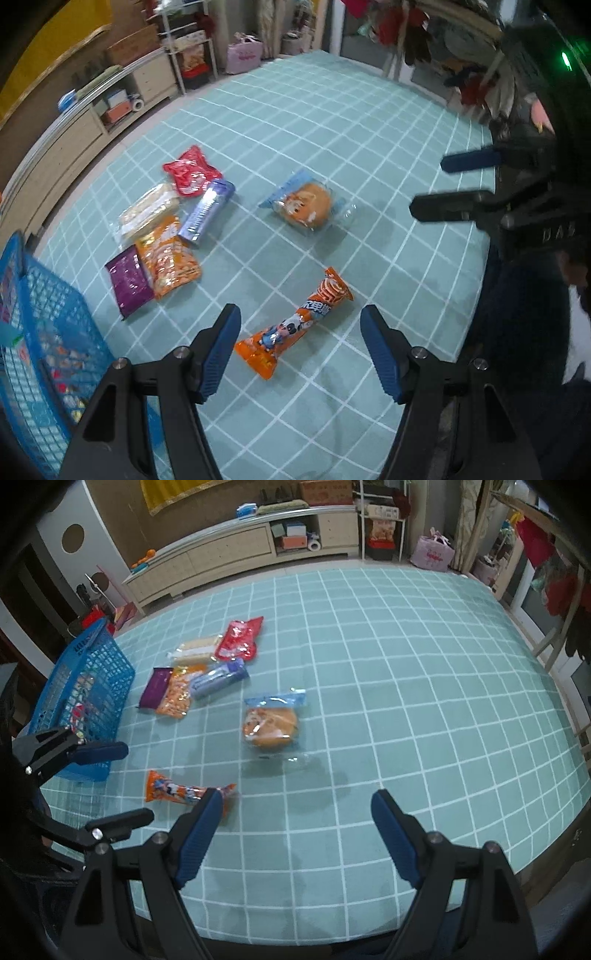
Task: Organize snacks
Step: 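Grasp the orange wafer stick with the left gripper while the right gripper grasps the bread roll pack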
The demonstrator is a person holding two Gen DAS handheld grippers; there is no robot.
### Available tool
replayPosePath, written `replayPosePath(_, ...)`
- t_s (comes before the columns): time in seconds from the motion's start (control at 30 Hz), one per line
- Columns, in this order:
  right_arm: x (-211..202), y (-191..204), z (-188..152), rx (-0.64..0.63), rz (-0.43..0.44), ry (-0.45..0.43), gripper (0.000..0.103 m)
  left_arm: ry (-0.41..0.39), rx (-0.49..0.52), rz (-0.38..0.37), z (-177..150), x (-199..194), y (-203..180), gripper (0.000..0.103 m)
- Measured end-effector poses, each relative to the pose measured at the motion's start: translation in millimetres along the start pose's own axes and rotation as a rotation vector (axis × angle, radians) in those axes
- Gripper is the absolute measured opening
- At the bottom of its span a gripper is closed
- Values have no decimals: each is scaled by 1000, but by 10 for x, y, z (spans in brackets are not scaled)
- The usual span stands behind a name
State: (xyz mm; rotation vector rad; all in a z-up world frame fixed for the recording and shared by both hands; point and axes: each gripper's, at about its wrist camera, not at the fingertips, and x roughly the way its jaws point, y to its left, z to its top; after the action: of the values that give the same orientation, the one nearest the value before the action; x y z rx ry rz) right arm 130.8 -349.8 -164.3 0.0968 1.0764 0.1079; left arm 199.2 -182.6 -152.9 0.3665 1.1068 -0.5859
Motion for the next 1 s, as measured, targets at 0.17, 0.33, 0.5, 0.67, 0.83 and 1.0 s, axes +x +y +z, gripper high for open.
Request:
replayPosePath(0.17,87,-100,-1,16,4,11,86,37,112,12,36,216,-120,65)
replayPosePath(0.33,163,-178,-8,21,5,23,86,62,159,12,89,386,-147,65)
replayPosePath(0.5,244,-248,-18,33,5,38,86,95,179,0,78,559,-149,65)
replayPosePath(0.67,295,-268,-5,31,3,45,86,114,163,-12,66,667,-125,49)
replayPosePath(0.83,339,-246,-2,25,8,53,86,154,140,-31,34,760,-105,29)
replayPosePath(1.0,389,-225,26,23,13,64,86,146,104,-24,1,736,-87,14)
